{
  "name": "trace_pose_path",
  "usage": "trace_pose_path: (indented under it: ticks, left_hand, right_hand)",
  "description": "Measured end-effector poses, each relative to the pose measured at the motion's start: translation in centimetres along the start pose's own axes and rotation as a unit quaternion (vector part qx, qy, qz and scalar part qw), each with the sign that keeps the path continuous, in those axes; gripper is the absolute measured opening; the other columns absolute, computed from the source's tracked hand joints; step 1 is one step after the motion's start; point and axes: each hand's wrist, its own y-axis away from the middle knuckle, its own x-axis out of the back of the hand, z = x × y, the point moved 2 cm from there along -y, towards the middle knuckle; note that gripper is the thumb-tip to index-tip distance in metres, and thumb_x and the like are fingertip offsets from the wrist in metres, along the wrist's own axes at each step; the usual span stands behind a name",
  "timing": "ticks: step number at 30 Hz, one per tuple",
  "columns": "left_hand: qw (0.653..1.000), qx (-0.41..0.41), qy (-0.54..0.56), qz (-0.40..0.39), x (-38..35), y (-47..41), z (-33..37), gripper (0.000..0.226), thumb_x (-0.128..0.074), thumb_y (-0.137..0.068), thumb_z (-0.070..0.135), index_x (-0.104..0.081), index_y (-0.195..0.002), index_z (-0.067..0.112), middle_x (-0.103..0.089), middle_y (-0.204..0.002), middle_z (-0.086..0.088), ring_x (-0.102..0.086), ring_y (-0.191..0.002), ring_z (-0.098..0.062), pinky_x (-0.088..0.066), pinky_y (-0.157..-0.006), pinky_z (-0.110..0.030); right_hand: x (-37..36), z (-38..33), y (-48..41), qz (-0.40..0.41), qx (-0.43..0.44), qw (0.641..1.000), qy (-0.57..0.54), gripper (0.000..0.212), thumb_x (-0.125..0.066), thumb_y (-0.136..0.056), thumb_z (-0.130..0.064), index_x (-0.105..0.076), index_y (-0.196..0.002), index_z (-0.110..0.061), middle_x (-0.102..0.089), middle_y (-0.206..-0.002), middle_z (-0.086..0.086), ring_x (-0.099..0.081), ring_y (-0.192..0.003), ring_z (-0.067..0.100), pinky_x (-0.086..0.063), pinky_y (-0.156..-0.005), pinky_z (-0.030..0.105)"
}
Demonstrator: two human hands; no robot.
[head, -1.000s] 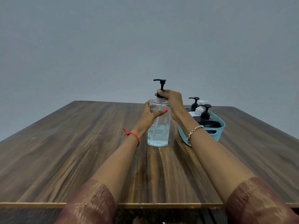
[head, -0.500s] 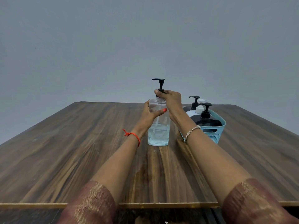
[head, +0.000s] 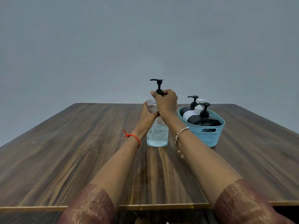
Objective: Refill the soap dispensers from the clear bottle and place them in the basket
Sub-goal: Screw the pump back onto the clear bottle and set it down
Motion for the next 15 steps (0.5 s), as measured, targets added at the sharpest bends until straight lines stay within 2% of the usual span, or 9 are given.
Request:
trace_pose_path:
  ticks: [2, 3, 8, 13, 15]
  left_hand:
    - [1.0, 0.005, 0.0, 0.001, 0.03, -0.24, -0.33, 0.058, -0.068, -0.082, 0.004, -0.039, -0.132, 0.009, -0.056, -0.12, -0.01, -0.056, -0.111, -0.023, -0.052, -0.087, -0.029]
    - [1.0, 0.007, -0.001, 0.001, 0.04, -0.3, -0.42, 0.057, -0.067, -0.082, 0.004, -0.039, -0.131, 0.009, -0.055, -0.125, -0.014, -0.055, -0.114, -0.026, -0.052, -0.088, -0.032]
    - [1.0, 0.005, 0.006, -0.011, 0.09, -0.36, -0.5, 0.055, -0.065, -0.084, 0.003, -0.039, -0.132, 0.008, -0.057, -0.118, -0.013, -0.059, -0.101, -0.018, -0.054, -0.072, -0.017]
    - [0.999, 0.017, -0.013, -0.024, 0.13, -0.62, -0.75, 0.069, -0.072, -0.075, 0.023, -0.039, -0.134, 0.014, -0.056, -0.125, -0.016, -0.057, -0.114, -0.028, -0.055, -0.084, -0.032]
    - [0.999, 0.022, -0.02, -0.024, 0.17, -0.55, -0.73, 0.065, -0.069, -0.08, 0.015, -0.036, -0.137, 0.014, -0.054, -0.127, -0.014, -0.055, -0.117, -0.027, -0.052, -0.087, -0.032]
  right_hand:
    - [0.08, -0.22, 0.21, 0.02, 0.007, 0.999, 0.03, 0.028, -0.072, -0.075, -0.036, -0.062, -0.087, -0.012, -0.068, -0.095, 0.003, -0.061, -0.093, 0.022, -0.043, -0.089, 0.038]
    - [0.09, -0.31, 0.29, 0.021, 0.01, 0.999, 0.037, 0.029, -0.072, -0.076, -0.035, -0.063, -0.09, -0.011, -0.068, -0.097, 0.004, -0.06, -0.095, 0.022, -0.041, -0.086, 0.035]
    - [0.44, -0.65, 0.63, 0.023, 0.024, 0.997, 0.062, 0.031, -0.069, -0.08, -0.033, -0.061, -0.096, -0.007, -0.065, -0.103, 0.005, -0.056, -0.098, 0.02, -0.029, -0.076, 0.024]
    - [0.34, -0.67, 0.85, 0.038, 0.037, 0.996, 0.076, 0.032, -0.07, -0.079, -0.035, -0.06, -0.091, -0.007, -0.066, -0.098, 0.008, -0.059, -0.092, 0.023, -0.039, -0.088, 0.031]
    - [0.37, -0.58, 0.86, 0.026, 0.039, 0.996, 0.071, 0.033, -0.07, -0.079, -0.036, -0.061, -0.091, -0.006, -0.066, -0.097, 0.007, -0.056, -0.088, 0.019, -0.032, -0.077, 0.024]
